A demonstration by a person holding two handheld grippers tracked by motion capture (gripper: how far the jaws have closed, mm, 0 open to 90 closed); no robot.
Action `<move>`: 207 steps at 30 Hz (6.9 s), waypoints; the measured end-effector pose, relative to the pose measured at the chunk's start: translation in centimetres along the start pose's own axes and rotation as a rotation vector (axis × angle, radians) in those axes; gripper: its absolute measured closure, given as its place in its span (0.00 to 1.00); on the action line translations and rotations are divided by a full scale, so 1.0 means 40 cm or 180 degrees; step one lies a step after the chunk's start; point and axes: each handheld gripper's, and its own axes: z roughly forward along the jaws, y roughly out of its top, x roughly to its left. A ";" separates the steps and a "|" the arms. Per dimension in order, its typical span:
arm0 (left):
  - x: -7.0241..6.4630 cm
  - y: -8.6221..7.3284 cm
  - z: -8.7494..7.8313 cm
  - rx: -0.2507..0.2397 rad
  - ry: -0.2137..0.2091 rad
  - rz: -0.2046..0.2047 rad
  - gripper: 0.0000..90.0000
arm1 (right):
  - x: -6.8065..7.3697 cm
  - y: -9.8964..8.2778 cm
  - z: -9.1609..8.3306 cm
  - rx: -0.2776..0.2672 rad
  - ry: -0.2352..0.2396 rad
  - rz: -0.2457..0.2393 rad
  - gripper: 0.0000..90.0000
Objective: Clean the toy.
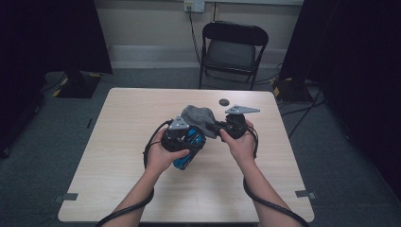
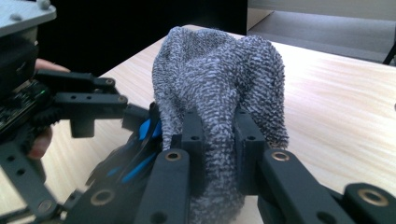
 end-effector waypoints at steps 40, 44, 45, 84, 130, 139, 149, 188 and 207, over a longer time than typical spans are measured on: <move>0.047 -0.008 -0.014 0.0057 0.0311 -0.0057 0.28 | -0.007 -0.070 -0.065 -0.0013 0.0299 -0.0040 0.87; 0.054 -0.009 -0.020 0.0028 0.0322 -0.0091 0.28 | -0.009 -0.077 -0.067 0.0001 0.0319 -0.0040 0.87; 0.055 -0.009 -0.021 0.0027 0.0331 -0.0089 0.28 | -0.009 -0.078 -0.067 0.0006 0.0318 -0.0043 0.87; 0.058 0.015 -0.061 -0.0015 0.0344 -0.0081 0.28 | -0.108 -0.077 -0.134 -0.0238 -0.0031 0.0190 0.86; 0.034 0.012 -0.033 0.0019 0.0299 -0.0078 0.28 | 0.028 0.001 -0.029 -0.0116 0.0223 -0.0113 0.86; 0.043 0.014 -0.037 0.0007 0.0343 -0.0098 0.28 | 0.022 -0.043 -0.055 -0.0100 0.0338 -0.0089 0.86; 0.053 0.018 -0.044 0.0004 0.0400 -0.0121 0.28 | 0.006 -0.081 -0.075 -0.0096 0.0398 -0.0062 0.86; 0.032 0.059 -0.054 -0.0080 0.0350 -0.0055 0.28 | 0.032 -0.061 -0.045 -0.0178 0.0260 -0.0067 0.86; 0.039 0.058 -0.055 -0.0084 0.0358 -0.0089 0.28 | 0.056 -0.110 0.016 0.0090 0.0396 -0.0070 0.86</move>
